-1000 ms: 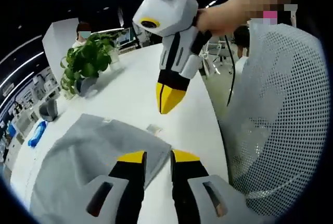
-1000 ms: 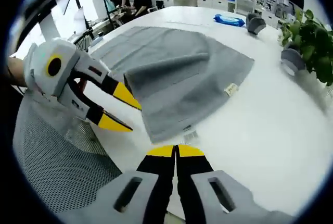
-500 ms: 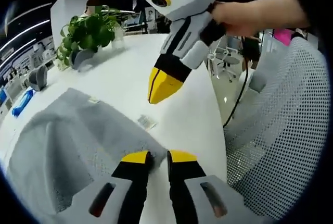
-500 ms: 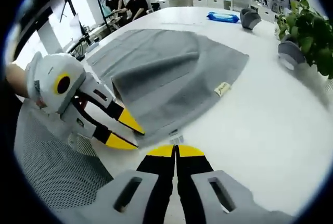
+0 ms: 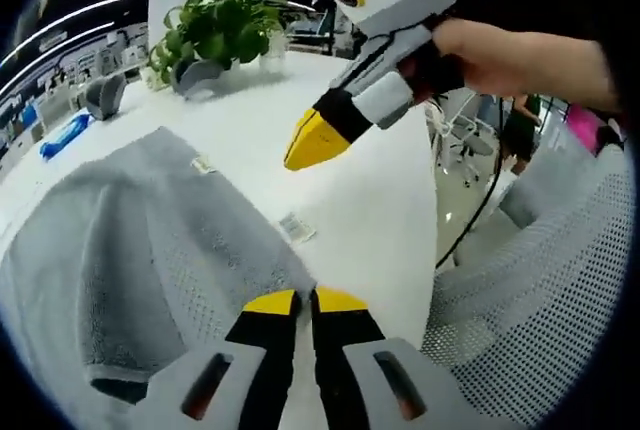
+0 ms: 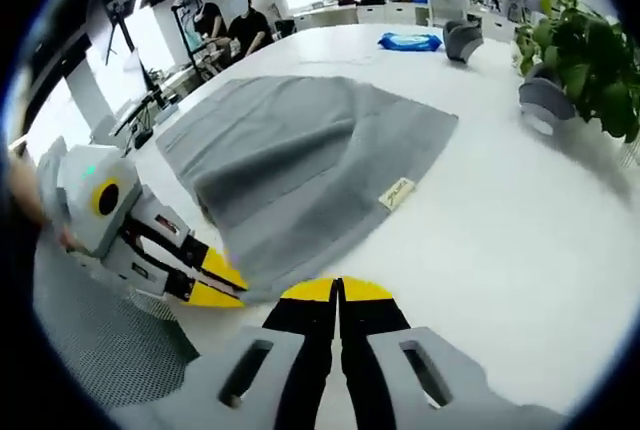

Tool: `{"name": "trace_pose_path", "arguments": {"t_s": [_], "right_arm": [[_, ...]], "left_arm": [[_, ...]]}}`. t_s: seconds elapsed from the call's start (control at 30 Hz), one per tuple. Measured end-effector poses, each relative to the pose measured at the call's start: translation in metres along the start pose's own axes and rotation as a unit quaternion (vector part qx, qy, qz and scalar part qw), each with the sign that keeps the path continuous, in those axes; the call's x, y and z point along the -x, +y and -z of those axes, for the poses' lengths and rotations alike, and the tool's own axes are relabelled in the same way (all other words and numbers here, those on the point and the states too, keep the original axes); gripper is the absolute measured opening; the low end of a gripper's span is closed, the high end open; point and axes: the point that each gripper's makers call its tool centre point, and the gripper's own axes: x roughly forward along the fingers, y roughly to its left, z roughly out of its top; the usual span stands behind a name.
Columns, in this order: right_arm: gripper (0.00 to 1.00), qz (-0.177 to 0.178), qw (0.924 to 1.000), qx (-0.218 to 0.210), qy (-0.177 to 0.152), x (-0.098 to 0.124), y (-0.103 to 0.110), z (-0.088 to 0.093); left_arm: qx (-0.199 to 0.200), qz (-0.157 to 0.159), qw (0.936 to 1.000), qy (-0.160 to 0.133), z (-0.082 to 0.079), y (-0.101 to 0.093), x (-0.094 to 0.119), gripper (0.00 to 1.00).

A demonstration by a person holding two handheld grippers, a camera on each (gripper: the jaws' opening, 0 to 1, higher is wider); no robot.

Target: Fold the towel on the table until its edges align and the towel forms a compact rectangular stack.

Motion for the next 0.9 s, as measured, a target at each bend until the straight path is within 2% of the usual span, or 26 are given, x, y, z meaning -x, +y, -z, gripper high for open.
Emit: {"name": "trace_pose_path", "arguments": {"t_s": [0.07, 0.27, 0.47, 0.6, 0.73, 0.8, 0.9], "right_arm": [[0.0, 0.003, 1.0, -0.003, -0.006, -0.001, -0.007, -0.006], [0.0, 0.016, 0.9993, -0.013, -0.031, -0.008, -0.034, -0.039], [0.0, 0.032, 0.9979, -0.006, -0.055, -0.007, -0.056, -0.075], [0.0, 0.041, 0.9979, 0.008, -0.05, -0.014, -0.068, -0.082], [0.0, 0.045, 0.9983, 0.016, -0.034, -0.029, -0.078, -0.082], [0.0, 0.038, 0.9984, 0.003, -0.043, -0.033, -0.076, -0.087], [0.0, 0.042, 0.9983, 0.017, -0.037, -0.041, -0.076, -0.09]], "left_arm": [[0.029, 0.014, 0.9995, 0.0, -0.001, -0.006, 0.008, 0.04], [0.061, 0.038, 0.9973, -0.017, -0.013, -0.019, 0.028, 0.04], [0.072, 0.06, 0.9954, -0.019, -0.021, -0.032, 0.038, 0.04], [0.07, 0.067, 0.995, -0.025, -0.026, -0.039, 0.047, 0.04], [0.081, 0.076, 0.9926, -0.049, -0.038, -0.048, 0.059, 0.04], [0.084, 0.08, 0.9918, -0.053, -0.042, -0.052, 0.063, 0.04], [0.079, 0.08, 0.992, -0.057, -0.044, -0.055, 0.066, 0.04]]}}
